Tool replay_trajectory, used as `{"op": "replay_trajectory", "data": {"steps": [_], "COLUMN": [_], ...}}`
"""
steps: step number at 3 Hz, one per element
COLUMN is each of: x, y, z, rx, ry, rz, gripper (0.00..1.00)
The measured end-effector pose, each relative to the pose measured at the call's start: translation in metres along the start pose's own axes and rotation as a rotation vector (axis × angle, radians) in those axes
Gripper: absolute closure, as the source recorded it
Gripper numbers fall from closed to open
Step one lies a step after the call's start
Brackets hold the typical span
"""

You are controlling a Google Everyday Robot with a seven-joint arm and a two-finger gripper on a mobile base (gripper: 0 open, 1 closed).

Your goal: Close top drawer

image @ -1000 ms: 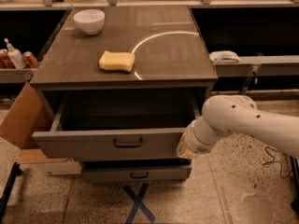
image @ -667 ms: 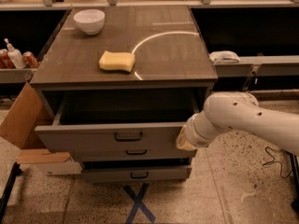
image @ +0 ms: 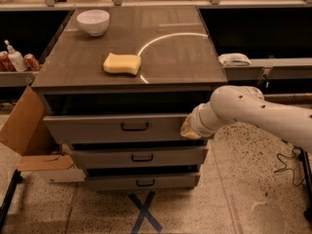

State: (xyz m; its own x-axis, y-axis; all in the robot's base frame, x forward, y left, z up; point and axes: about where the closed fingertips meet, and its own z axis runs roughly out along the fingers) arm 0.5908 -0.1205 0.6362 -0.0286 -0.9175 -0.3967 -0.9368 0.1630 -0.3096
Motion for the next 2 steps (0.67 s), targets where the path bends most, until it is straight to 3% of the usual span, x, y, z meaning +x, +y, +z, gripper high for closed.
{"op": "replay_trajectory", "data": {"steps": [2], "x": [-0.0042], "y": [-0.0272], "z": [0.0104], "rx": [0.013], "ry": [-0.013], "rz": [0.013], "gripper": [1.0]}}
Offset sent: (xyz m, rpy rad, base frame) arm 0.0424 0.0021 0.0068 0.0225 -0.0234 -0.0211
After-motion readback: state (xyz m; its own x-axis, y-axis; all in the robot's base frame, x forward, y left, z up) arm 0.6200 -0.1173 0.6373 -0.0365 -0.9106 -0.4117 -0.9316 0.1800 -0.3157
